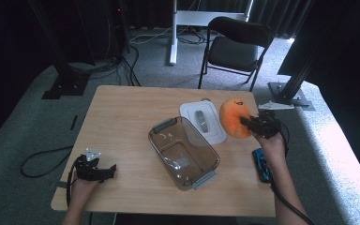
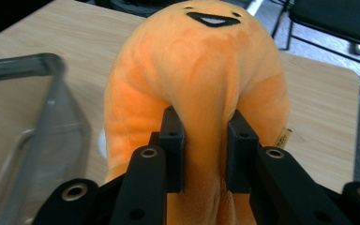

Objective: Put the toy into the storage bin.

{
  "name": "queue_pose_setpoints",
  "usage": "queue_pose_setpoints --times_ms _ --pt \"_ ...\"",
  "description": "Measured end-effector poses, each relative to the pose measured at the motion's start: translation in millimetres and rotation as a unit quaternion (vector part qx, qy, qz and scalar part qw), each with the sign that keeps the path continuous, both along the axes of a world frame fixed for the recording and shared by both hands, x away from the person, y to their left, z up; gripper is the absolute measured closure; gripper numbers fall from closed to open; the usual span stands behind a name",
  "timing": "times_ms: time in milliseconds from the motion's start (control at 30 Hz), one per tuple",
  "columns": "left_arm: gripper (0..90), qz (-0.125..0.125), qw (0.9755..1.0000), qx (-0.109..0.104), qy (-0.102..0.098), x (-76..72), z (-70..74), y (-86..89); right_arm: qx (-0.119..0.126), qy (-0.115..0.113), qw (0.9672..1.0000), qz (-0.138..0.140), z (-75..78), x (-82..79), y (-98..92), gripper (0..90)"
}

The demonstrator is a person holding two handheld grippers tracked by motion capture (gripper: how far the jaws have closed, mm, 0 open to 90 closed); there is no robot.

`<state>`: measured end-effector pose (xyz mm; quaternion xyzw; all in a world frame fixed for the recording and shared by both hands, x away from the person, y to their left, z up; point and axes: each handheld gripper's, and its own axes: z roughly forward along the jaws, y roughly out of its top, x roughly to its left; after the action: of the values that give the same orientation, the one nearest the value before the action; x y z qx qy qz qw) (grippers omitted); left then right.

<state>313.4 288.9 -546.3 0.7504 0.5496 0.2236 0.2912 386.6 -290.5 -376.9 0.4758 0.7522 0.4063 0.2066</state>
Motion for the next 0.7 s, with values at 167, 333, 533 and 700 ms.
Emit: queue_pose_setpoints --times_ms 167,333,533,700 --pt "0.1 0.000 1.0000 0.000 -0.001 0.0 -0.1 -0.1 0.007 -0.012 0.9994 0.030 11.7 -11.2 13.2 73.1" --pt "0.2 0.000 1.0000 0.000 0.000 0.0 0.0 -0.1 0.011 -0.024 0.9977 0.062 21.0 -22.4 27.4 73.0" --pt "0.1 0.000 1.0000 -0.001 0.001 0.0 0.1 -0.1 0.022 -0.028 0.9947 0.096 25.0 -31.3 42.7 72.8" --pt "0.1 0.000 1.0000 -0.001 0.001 -0.1 0.0 -0.1 0.024 -0.035 0.9907 0.129 28.3 -42.2 58.2 72.6"
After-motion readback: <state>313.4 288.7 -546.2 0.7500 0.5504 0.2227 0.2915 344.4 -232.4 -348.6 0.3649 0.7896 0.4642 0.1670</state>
